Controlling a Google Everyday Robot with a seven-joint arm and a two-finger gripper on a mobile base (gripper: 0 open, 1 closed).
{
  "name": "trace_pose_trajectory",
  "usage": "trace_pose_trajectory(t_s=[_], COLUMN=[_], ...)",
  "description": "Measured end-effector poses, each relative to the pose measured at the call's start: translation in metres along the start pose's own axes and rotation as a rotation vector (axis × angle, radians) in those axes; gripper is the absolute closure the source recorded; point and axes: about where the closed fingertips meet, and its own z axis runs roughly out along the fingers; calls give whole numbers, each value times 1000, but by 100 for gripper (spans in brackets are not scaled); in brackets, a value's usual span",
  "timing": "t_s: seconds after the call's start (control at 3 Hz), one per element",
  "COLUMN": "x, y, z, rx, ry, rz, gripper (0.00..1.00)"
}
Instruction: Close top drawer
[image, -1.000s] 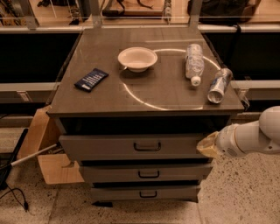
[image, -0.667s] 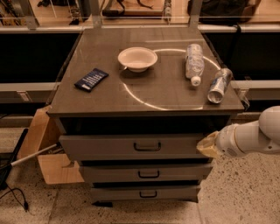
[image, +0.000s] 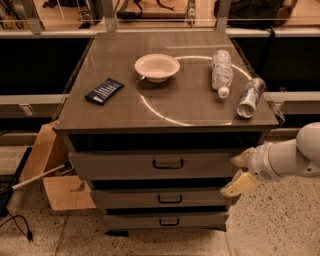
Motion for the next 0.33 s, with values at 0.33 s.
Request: trace_pose_trajectory(t_s=[0.33], x=[0], y=[0], z=[0], rx=[0], ry=[0], rz=[0], gripper=[0])
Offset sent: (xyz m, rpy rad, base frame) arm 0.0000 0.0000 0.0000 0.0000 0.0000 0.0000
